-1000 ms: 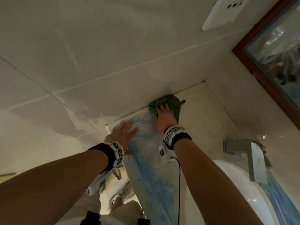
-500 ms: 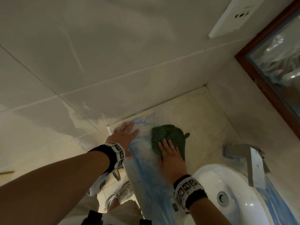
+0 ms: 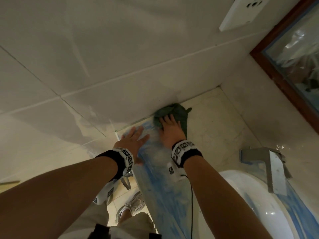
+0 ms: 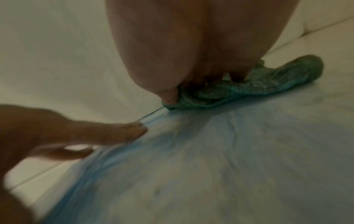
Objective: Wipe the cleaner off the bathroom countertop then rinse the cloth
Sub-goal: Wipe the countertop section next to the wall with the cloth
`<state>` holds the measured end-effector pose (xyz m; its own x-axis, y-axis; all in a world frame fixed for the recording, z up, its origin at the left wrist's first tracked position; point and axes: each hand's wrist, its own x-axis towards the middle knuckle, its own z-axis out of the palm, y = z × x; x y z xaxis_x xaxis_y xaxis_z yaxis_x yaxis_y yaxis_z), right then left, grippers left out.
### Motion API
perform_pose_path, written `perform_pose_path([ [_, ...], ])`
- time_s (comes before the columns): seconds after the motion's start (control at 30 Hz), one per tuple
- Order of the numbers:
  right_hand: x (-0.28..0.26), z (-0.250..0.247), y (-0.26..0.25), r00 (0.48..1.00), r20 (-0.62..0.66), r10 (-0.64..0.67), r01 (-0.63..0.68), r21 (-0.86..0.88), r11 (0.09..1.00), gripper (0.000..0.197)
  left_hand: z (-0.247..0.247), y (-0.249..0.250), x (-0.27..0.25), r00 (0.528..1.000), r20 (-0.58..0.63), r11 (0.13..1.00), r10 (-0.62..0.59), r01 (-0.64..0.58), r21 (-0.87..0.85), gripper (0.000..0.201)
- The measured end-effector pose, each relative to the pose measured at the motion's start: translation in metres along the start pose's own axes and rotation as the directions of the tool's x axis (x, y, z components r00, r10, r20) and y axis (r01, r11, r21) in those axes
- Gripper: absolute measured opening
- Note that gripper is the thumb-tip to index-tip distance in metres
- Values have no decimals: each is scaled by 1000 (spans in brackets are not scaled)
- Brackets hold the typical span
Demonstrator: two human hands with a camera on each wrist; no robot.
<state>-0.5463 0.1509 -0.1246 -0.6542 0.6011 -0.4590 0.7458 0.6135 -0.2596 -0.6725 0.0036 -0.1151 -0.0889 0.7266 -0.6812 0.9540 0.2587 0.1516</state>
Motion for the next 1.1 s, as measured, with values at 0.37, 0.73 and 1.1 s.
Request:
perform_pose_path([
  [0.37, 23, -20, 71, 973, -54, 225, -221, 62, 973, 55, 0, -1, -1, 1000, 10, 999, 7, -7, -32, 113],
  [0.73, 3, 11, 2, 995, -1, -100, 100, -29, 995, 53, -1, 0, -2, 1000, 1, 1000, 7, -7, -12, 113],
  [1.1, 19, -11, 50, 983, -32, 179, -177, 61, 982, 56, 0, -3, -1, 1000, 11, 1000, 20, -19, -21, 113],
])
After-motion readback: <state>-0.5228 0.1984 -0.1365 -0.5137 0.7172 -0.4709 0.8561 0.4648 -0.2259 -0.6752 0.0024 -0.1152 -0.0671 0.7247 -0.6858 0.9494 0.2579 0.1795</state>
